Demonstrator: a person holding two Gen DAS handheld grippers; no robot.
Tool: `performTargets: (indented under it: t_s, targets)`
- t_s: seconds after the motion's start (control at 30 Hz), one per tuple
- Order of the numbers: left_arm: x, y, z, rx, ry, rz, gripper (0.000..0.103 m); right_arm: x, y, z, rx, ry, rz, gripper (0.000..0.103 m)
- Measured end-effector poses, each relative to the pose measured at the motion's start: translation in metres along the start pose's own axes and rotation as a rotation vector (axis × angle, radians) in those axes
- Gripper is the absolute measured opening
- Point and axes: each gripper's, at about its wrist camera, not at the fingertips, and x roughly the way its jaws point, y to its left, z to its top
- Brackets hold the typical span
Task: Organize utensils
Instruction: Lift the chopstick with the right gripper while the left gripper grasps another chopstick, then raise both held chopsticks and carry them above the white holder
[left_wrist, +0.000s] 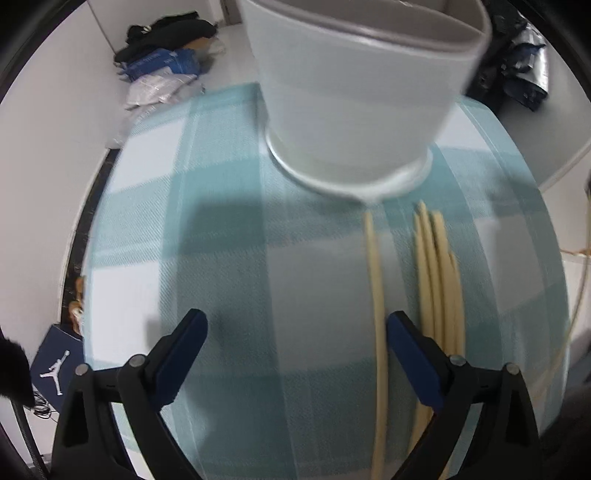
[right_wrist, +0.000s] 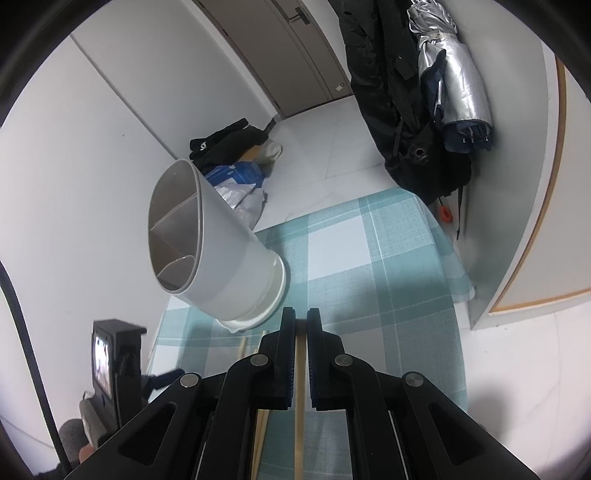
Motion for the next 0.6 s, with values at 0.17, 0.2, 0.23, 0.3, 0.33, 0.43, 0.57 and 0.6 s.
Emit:
performTargets:
  t_s: [0.17,0.2,0.23,0.3,0.33,0.43,0.57,0.6]
  targets:
    - [-0.001,-0.007,0.013,0.038,-0.003,-0.043,0.058,0.0,0.002,0.0,-0.007,-0.001,0.007,0.005]
    - [-0.003,-0.011,0.013,0.046,-0.002,-0.049,0.051,-0.001,0.002,0.0,-0.011,-0.002,0.009,0.005]
    - [-0.004,-0.013,0.013,0.048,-0.004,-0.06,0.048,-0.001,0.003,0.0,-0.013,-0.003,0.008,0.005]
    - [-0.005,-0.015,0.012,0.035,-0.011,-0.077,0.039,0.0,0.003,0.001,-0.012,-0.003,0.009,0.005]
    - [-0.005,-0.015,0.011,0.018,-0.017,-0.091,0.034,0.001,0.003,0.001,-0.008,0.0,0.013,0.005]
    - [-0.005,-0.012,0.011,-0.031,-0.05,-0.117,0.011,0.002,0.004,0.0,-0.003,-0.003,0.023,0.005]
    - [-0.006,0.003,0.001,-0.111,-0.088,-0.128,0.003,0.002,0.015,-0.001,-0.021,-0.022,0.038,0.005]
    - [-0.01,0.007,-0.003,-0.126,-0.099,-0.128,0.002,0.002,0.017,-0.002,-0.027,-0.026,0.039,0.005]
